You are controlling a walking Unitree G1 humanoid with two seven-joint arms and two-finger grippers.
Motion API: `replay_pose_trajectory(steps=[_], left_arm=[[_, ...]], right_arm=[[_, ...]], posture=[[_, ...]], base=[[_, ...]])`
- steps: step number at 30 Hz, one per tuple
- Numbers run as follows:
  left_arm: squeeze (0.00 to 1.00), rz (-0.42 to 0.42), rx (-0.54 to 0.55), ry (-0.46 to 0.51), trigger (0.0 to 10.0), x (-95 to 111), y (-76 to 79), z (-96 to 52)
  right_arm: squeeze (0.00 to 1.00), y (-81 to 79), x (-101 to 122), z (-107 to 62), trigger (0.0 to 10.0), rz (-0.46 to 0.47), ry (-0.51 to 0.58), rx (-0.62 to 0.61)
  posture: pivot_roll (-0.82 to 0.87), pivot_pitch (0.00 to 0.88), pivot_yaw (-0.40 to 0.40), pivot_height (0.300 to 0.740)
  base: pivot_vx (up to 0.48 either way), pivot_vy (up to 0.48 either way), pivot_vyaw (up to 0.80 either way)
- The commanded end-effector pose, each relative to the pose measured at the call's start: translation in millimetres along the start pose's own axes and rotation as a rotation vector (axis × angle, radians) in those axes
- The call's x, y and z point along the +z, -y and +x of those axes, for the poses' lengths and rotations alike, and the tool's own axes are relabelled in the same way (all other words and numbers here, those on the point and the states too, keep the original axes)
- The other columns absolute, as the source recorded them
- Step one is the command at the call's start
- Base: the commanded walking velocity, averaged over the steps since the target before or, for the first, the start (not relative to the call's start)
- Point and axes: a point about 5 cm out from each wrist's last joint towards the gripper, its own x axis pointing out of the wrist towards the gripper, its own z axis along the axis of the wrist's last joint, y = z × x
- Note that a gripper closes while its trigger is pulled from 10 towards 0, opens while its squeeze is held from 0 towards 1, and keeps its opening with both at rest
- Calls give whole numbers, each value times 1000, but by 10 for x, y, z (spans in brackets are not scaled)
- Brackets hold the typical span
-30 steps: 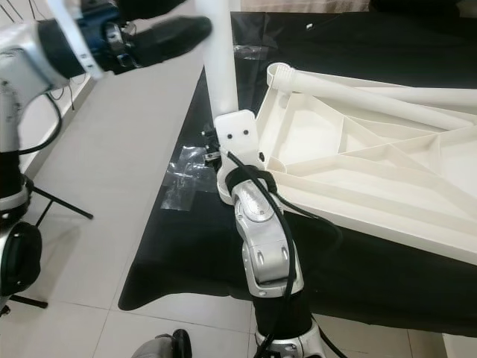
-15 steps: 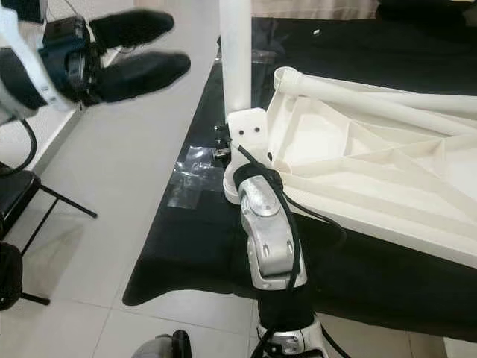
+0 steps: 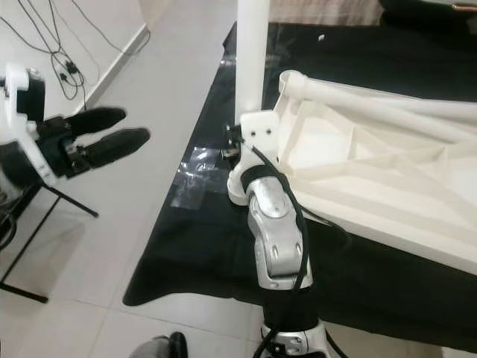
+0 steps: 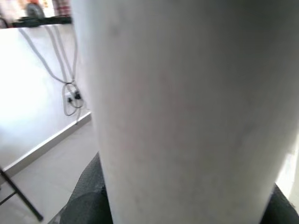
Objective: Building children table
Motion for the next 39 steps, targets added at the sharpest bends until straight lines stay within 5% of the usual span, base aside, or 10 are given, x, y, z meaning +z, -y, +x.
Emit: replay_pose_trajectory(steps=[1,5,12,17,26,27,35,37,38,39], left_arm=[[0,3,45,-17,10000,-49,10,-29],[0,-140,108,-85,10000,-463,186,-127],[0,-219,58,-210,10000,-901,590,-215],[0,-116,59,-285,10000,-1118,772,-239],[0,17,148,-227,10000,-1140,758,-178],[0,29,159,-215,10000,-1136,758,-175],[0,55,160,-191,10000,-1168,803,-170],[0,58,161,-187,10000,-1173,807,-168],[0,63,161,-182,10000,-1180,813,-166],[0,63,161,-182,10000,-1180,813,-166]], right_arm=[[0,65,-119,-58,10000,16,-35,-7],[0,-21,-106,-116,10000,-27,5,97],[0,-78,-105,-120,10000,-72,18,177],[0,-97,-94,-79,10000,-87,18,213],[0,-49,-101,20,10000,-66,-12,180],[1000,-42,-105,32,10000,-46,-14,171],[1000,6,-31,80,10000,53,26,231],[886,47,0,101,10000,57,37,256],[114,96,40,133,10000,53,50,304],[114,96,40,133,10000,53,50,304]], posture=[[42,225,63,740],[42,227,67,740],[47,227,74,740],[47,227,70,740],[45,236,63,740],[45,238,64,740],[48,241,60,740],[49,241,57,740],[52,239,57,740],[52,239,57,740]], base=[[0,0,0],[0,0,0],[0,0,0],[0,0,0],[0,0,0],[0,0,0],[0,0,0],[0,0,0],[0,0,0],[0,0,0]])
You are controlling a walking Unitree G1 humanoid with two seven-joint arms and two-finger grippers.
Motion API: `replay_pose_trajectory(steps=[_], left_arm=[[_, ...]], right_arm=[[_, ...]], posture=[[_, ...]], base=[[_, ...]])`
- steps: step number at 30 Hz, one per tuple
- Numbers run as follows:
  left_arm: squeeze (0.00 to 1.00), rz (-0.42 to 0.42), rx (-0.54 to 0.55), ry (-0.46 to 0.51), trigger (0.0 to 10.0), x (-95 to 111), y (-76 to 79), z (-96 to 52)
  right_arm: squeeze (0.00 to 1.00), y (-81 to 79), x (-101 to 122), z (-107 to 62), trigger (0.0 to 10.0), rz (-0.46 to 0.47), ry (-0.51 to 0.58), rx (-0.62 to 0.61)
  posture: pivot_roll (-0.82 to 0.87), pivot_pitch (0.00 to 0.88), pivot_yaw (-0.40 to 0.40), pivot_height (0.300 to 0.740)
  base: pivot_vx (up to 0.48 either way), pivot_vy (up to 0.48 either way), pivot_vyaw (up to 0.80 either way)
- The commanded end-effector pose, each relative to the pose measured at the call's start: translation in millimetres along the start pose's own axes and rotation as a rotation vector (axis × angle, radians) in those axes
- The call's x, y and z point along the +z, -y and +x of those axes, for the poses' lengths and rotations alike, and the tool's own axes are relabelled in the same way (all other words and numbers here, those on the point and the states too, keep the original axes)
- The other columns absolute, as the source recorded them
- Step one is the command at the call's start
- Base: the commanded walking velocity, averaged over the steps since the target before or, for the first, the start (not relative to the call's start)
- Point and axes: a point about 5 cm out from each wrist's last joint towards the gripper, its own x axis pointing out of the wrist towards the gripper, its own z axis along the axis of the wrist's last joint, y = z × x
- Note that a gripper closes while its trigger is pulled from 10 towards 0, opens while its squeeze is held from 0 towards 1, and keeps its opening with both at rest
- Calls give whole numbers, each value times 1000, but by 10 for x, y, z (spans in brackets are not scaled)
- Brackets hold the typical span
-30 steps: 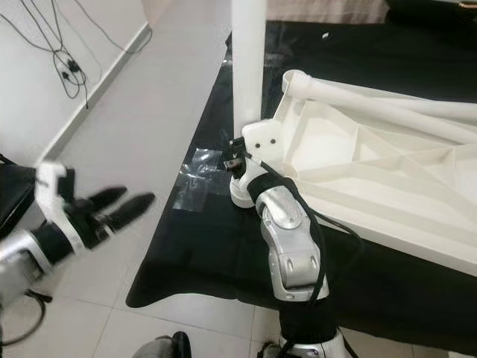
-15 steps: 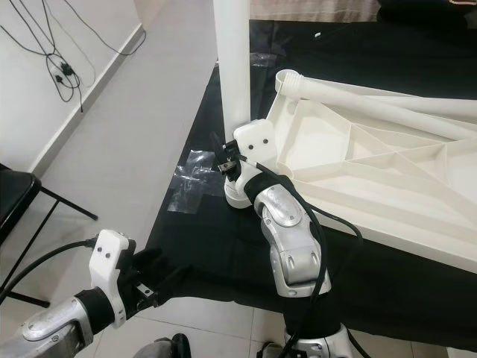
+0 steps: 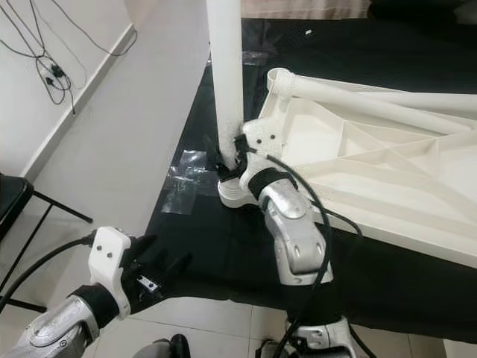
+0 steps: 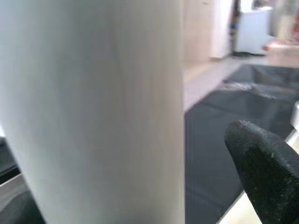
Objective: Building children table
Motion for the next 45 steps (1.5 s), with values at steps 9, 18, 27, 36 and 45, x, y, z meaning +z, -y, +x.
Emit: replay_pose_trajectory(steps=[9,18,27,36,45], left_arm=[[0,17,8,-6,10000,-86,34,-7],[0,34,15,2,10000,-107,73,-17],[0,33,12,9,10000,-125,91,-8],[0,29,7,18,10000,-137,111,36],[0,27,11,17,10000,-160,57,67]], right_arm=[[0,194,243,77,10000,-50,27,514],[0,334,450,254,0,-78,0,757],[0,382,418,216,0,-37,-66,942],[0,397,255,141,0,-17,-87,899],[0,293,-348,-63,0,-155,-237,-260]], posture=[[62,234,47,740],[81,226,42,740],[61,223,34,740],[31,220,22,740],[-11,199,35,740]], base=[[0,0,0],[0,0,0],[0,0,0],[0,0,0],[0,0,0]])
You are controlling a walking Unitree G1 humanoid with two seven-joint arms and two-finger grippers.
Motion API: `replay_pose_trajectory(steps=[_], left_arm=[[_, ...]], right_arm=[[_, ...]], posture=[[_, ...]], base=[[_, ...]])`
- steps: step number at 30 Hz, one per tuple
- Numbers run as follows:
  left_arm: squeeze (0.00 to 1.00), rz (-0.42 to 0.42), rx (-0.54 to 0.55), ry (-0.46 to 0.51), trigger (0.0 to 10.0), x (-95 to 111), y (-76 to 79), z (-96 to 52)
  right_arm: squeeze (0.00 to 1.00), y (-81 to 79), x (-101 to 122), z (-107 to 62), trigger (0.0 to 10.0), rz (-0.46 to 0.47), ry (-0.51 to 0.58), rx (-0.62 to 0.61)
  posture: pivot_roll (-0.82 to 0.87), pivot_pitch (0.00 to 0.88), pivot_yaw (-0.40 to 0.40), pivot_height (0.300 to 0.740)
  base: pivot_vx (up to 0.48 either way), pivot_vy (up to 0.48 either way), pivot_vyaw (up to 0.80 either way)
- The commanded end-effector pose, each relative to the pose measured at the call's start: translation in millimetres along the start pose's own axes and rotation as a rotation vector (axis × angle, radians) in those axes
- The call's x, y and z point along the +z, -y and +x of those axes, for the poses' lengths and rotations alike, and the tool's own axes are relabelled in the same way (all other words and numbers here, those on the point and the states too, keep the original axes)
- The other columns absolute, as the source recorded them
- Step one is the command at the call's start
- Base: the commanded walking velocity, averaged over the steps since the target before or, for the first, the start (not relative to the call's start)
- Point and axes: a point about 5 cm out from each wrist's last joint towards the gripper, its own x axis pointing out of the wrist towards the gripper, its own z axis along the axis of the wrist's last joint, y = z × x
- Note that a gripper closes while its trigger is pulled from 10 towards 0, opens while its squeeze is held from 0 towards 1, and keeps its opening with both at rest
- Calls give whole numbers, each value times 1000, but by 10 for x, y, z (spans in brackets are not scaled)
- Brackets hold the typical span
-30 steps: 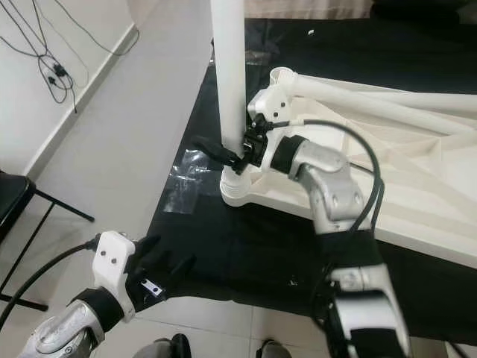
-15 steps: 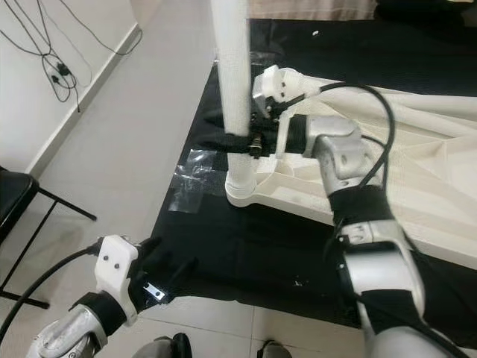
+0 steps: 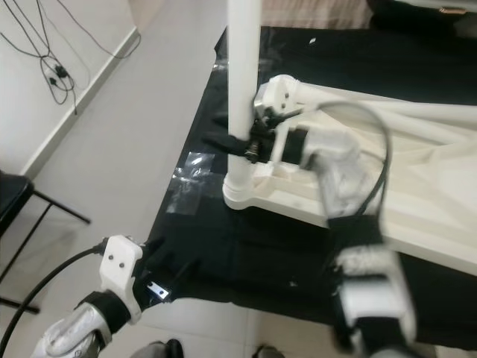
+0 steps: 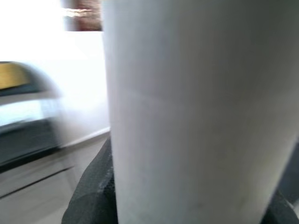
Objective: Building children table
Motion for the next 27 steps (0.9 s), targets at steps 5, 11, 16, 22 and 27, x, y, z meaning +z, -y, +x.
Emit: replay_pose_trajectory(steps=[5,11,16,22,27], left_arm=[[0,-1,13,-21,10000,-58,-45,-7],[0,-2,12,-22,10000,-74,-65,27],[0,-7,22,-21,10000,-86,-88,20],[0,-9,21,-20,10000,-91,-100,14],[0,-11,20,-19,10000,-90,-104,19]], right_arm=[[0,-9,-396,-306,0,-74,-168,-334],[0,-195,-336,-201,0,-59,-130,-288],[0,-378,-322,-203,0,-46,-138,-316],[1000,-435,-187,-171,10000,-40,-62,-280],[1000,-413,-63,-120,10000,-27,14,-195]], posture=[[-13,187,60,740],[-11,185,56,740],[-1,184,64,740],[-6,184,66,740],[-7,182,64,740]], base=[[0,0,0],[0,0,0],[0,0,0],[0,0,0],[0,0,0]])
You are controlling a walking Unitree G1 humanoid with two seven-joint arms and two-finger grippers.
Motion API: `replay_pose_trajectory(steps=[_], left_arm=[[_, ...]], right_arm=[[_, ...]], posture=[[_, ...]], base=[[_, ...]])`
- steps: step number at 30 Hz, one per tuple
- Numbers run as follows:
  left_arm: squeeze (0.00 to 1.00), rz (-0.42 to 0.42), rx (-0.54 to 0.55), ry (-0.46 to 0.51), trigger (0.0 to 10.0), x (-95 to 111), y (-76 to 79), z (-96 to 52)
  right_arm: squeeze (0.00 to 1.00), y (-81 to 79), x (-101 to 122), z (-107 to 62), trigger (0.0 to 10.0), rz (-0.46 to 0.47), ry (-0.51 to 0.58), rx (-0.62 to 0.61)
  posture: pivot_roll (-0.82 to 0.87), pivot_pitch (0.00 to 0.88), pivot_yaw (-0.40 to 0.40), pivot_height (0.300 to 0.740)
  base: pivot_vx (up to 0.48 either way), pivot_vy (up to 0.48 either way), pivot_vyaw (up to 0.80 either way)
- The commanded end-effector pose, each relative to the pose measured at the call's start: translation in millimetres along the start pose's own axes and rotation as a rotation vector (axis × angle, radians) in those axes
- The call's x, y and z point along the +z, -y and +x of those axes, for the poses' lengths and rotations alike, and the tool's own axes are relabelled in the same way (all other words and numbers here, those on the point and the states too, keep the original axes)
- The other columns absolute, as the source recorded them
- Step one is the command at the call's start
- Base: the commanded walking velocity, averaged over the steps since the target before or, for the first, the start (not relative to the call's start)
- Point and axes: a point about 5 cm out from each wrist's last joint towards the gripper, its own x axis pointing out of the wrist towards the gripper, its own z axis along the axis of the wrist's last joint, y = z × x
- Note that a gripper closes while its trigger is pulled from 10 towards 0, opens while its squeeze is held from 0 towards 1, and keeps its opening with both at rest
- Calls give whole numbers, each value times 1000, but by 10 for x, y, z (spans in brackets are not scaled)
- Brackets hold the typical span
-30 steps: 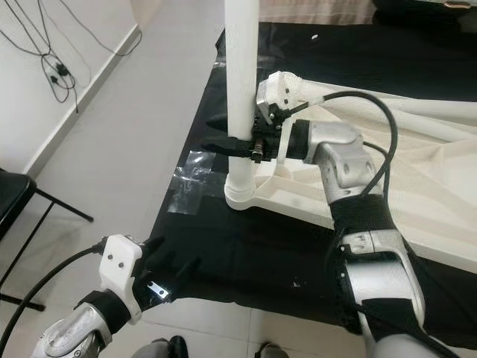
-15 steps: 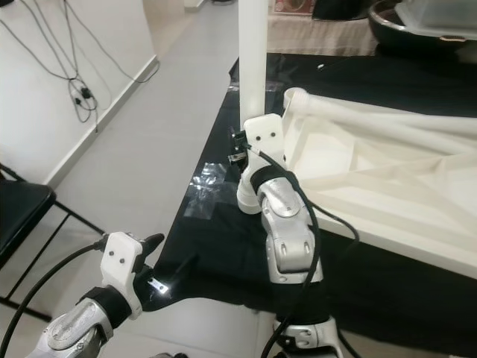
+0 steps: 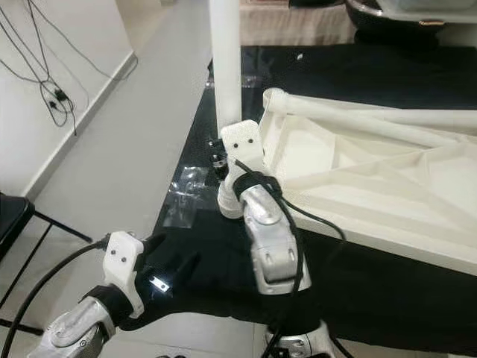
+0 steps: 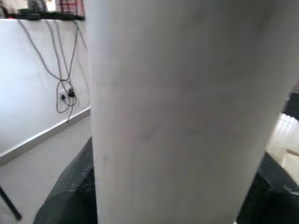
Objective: Building children table
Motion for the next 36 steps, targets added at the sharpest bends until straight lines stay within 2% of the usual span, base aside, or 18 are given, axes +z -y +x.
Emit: replay_pose_trajectory(steps=[1,3,7,8,10,11,12,14,16,17,20,21,22,23,27,29,30,36], left_arm=[[0,-5,13,-17,10000,-44,-28,-19],[0,-4,13,-16,10000,-44,-28,-17],[0,-5,16,-13,10000,-46,-22,-10],[0,-6,16,-12,10000,-47,-16,-9],[0,-6,16,-12,10000,-47,-16,-9],[0,-8,15,-10,10000,-51,-2,-5],[0,-8,15,-10,10000,-51,-2,-5],[0,-10,14,-10,10000,-54,8,-4],[0,-10,14,-10,10000,-54,8,-4],[0,-12,12,-9,10000,-58,21,-4],[0,-13,12,-10,10000,-60,27,-4],[0,-14,13,-10,10000,-61,32,-7],[0,-14,13,-10,10000,-61,32,-7],[0,-14,15,-9,10000,-63,39,-15],[0,-14,17,-9,10000,-63,39,-24],[0,-15,18,-10,10000,-62,40,-29],[0,-15,18,-10,10000,-62,39,-31],[0,-16,19,-9,10000,-58,35,-35]], right_arm=[[1000,0,25,18,10000,9,19,16],[1000,10,49,32,10000,11,33,33],[1000,-8,133,83,10000,8,76,174],[894,-33,159,89,10000,13,84,256],[894,-33,159,89,10000,13,84,256],[0,-32,185,105,10000,4,86,399],[0,-32,185,105,10000,4,86,399],[0,-14,204,117,10000,7,90,512],[0,-14,204,117,10000,7,90,512],[0,4,246,129,10000,18,99,680],[0,10,264,127,10000,21,104,742],[0,8,275,119,10000,27,105,827],[0,8,275,119,10000,27,105,827],[0,27,274,129,10000,29,97,913],[0,50,278,174,10000,40,94,929],[0,70,282,210,2588,59,96,946],[0,81,280,220,0,68,97,959],[0,140,276,231,0,83,96,987]], posture=[[-7,182,64,740],[-7,182,64,740],[-3,178,61,740],[-2,179,61,740],[-2,179,61,740],[0,179,61,740],[0,179,61,740],[0,178,59,740],[0,178,59,740],[6,175,56,740],[7,174,56,740],[11,174,54,740],[11,174,54,740],[19,175,53,740],[19,174,53,740],[20,176,54,740],[20,176,54,740],[22,182,51,740]], base=[[0,0,0],[0,0,0],[0,0,0],[0,0,0],[0,0,0],[0,0,0],[0,0,0],[0,0,0],[0,0,0],[0,0,0],[0,0,0],[0,0,0],[0,0,0],[0,0,0],[0,0,0],[0,0,0],[0,0,0],[0,0,0]])
